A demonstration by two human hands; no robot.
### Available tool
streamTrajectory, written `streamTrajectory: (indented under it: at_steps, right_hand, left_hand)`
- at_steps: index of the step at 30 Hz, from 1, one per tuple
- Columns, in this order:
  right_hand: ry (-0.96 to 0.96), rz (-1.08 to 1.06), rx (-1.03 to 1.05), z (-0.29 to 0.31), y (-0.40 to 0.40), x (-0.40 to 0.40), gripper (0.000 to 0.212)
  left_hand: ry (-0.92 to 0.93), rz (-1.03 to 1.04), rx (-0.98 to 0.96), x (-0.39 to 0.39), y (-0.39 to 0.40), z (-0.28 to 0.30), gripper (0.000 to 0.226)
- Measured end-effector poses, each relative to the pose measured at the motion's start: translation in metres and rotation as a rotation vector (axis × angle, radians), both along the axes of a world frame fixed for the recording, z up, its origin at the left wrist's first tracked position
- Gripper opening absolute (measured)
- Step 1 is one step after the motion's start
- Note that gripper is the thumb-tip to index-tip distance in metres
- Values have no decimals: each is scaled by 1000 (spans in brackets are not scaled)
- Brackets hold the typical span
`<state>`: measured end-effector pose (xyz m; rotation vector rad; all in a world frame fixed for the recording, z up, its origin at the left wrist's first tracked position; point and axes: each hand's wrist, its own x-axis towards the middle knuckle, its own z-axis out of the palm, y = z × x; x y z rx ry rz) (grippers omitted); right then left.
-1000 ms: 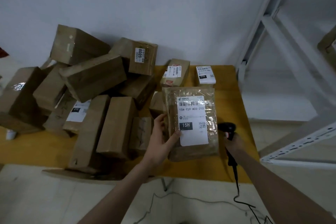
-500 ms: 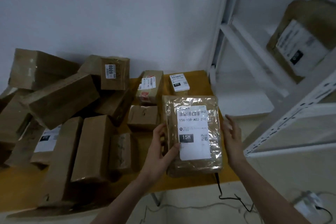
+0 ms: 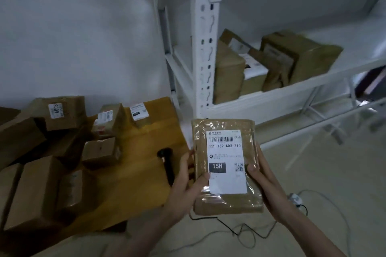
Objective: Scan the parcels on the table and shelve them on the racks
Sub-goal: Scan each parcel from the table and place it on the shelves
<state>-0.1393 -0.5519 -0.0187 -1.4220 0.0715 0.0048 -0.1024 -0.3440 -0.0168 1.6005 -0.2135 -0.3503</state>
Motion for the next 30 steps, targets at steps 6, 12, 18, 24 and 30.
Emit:
streamTrajectory:
  at_steps: [6, 12, 18, 24, 30]
  right_hand:
    - [33, -201, 7, 27, -125, -74, 67]
    - [15, -402, -34, 52, -245, -122, 67]
    - [-14, -521, -32, 77, -326, -107, 55]
    - [-12, -532, -47, 100, -399, -40, 57]
    - [22, -538, -96, 127, -456, 48, 58]
  left_hand:
    - [31, -171, -34, -44, -142, 14, 41]
    - [11, -298, -41, -71, -277, 28, 42]
    - [-12, -376, -40, -37, -373, 44, 30]
    - [-7, -366, -91, 33, -447, 58, 63]
    - [-136, -355, 120, 116, -495, 77, 36]
